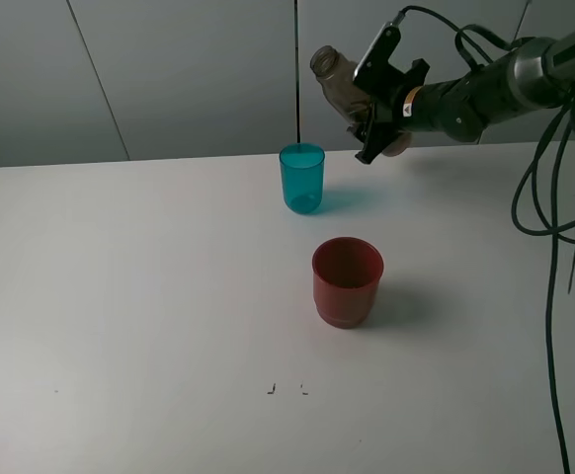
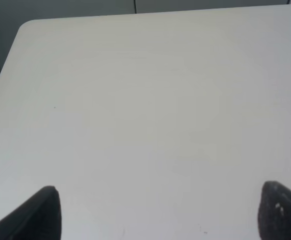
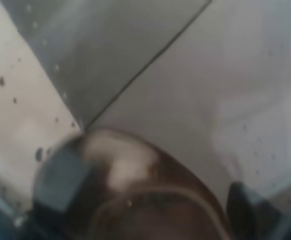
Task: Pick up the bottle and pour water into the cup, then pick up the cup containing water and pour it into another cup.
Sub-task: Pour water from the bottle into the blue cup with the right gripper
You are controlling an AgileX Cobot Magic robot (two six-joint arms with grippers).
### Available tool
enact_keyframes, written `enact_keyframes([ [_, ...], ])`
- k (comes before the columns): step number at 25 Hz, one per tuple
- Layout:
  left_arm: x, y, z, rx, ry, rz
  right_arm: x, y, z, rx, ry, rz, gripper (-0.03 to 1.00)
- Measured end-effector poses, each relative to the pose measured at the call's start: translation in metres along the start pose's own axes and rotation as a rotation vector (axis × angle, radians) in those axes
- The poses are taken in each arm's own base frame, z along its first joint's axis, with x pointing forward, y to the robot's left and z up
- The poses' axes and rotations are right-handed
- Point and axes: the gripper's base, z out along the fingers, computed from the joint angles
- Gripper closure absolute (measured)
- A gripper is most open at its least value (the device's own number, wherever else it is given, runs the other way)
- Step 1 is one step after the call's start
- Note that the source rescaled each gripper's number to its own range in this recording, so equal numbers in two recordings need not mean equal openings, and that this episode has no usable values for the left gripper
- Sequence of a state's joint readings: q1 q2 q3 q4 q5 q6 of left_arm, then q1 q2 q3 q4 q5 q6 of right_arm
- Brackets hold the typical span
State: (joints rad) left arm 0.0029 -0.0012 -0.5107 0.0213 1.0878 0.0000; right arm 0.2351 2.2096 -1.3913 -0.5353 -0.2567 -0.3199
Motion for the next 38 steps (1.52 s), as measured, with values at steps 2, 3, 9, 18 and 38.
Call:
enact_keyframes([
  [2, 0.000, 0.000, 0.000, 0.000, 0.000, 0.000, 0.000, 0.000, 0.000, -0.001, 0.002, -0.042, 0.96],
  [3, 0.000, 0.000, 0.000, 0.000, 0.000, 0.000, 0.000, 0.000, 0.000, -0.002, 0.004, -0.063, 0.96],
  [9, 0.000, 0.000, 0.000, 0.000, 0.000, 0.000, 0.000, 0.001, 0.000, -0.005, 0.010, -0.181, 0.96],
  [18, 0.000, 0.000, 0.000, 0.000, 0.000, 0.000, 0.003, 0.001, 0.000, -0.019, 0.051, -0.255, 0.96],
  [38, 0.000, 0.000, 0.000, 0.000, 0.000, 0.000, 0.010, 0.002, 0.017, -0.045, 0.083, -0.456, 0.96],
])
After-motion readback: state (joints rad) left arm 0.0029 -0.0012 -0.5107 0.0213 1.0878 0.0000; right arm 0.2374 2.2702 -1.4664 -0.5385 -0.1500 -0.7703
